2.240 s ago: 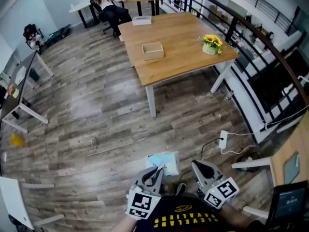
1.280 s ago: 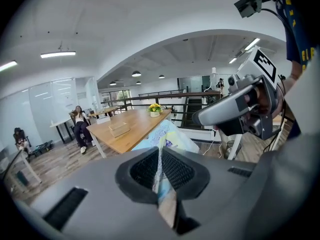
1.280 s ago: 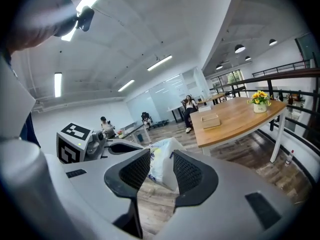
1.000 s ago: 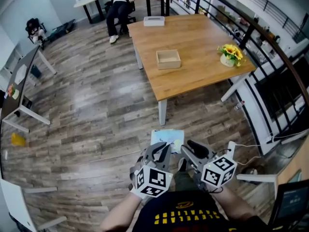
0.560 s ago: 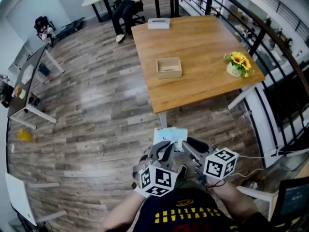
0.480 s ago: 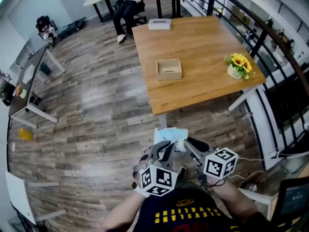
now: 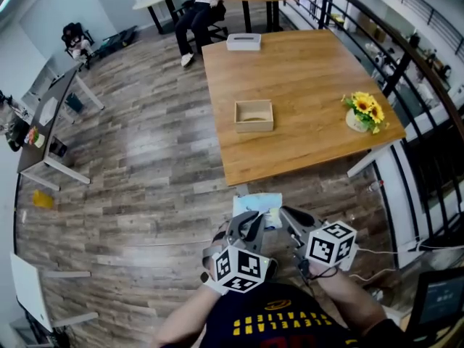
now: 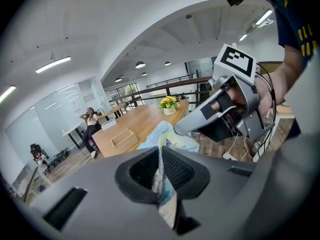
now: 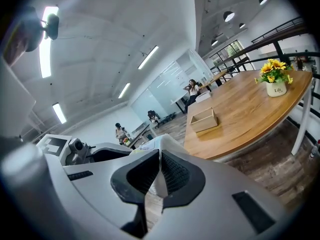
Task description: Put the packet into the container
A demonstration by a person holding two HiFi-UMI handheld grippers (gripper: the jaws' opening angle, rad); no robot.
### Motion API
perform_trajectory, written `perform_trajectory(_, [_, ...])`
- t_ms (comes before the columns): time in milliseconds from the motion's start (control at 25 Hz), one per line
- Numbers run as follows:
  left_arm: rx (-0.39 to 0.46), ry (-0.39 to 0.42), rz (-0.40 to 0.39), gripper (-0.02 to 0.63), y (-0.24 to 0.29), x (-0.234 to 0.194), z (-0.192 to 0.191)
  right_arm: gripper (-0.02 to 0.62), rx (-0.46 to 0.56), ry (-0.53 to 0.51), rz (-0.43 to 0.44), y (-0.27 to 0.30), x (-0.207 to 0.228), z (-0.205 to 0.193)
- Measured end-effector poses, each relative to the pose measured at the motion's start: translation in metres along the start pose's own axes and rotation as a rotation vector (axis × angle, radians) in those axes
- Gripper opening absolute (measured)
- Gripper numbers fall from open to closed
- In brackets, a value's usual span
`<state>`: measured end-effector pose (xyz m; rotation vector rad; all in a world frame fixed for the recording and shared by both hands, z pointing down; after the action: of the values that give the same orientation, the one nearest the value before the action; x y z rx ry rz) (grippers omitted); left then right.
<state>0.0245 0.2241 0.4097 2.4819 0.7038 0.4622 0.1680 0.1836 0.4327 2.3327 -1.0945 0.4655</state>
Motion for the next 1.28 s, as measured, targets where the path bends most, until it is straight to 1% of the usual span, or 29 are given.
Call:
perform_trajectory(120, [-0.002, -0.008, -0.002, 0.025, 0.014, -0.01, 0.003, 0.018, 0.005, 0.018, 0.005, 0.01, 0.009, 0.007])
perform_trajectory(240, [0.003, -0.01, -0.013, 0.025, 0.034, -0.023, 0.008, 0.017, 0.009, 0.017, -0.011, 0.021, 0.024, 0.017])
perform_trajectory(440, [0.038, -0.004, -0.034, 0.025, 0.065, -0.049, 0.021, 0.014, 0.043, 0.031, -0.027, 0.043, 0.046, 0.04])
perform_trajectory(640, [0.075, -0.024, -0.054, 0.028, 0.092, -0.092, 0.036, 0.01, 0.086, 0.035, -0.026, 0.073, 0.059, 0.074])
perform_trajectory(760, [0.084, -0.028, -0.065, 0.028, 0.108, -0.12, 0.043, 0.009, 0.103, 0.062, -0.012, 0.097, 0.068, 0.092])
perform_trajectory(1080, [0.098, -0.003, -0.085, 0.028, 0.143, -0.187, 0.054, 0.009, 0.108, 0.08, -0.043, 0.158, 0.087, 0.125])
perform_trajectory(1280, [0.1, 0.019, -0.097, 0.028, 0.164, -0.216, 0.06, 0.009, 0.109, 0.081, -0.065, 0.185, 0.099, 0.141])
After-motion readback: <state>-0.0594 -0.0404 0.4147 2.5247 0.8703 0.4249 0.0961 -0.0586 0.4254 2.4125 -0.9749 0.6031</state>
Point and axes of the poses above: the fingertips, and each gripper's own axes: y forward along the fingers, x to its right, z out of its top, the point moved 8 cm from there along -y, backward along the fingers, and after that the axes turned 7 degrees about -y, right-handed, at the moved point
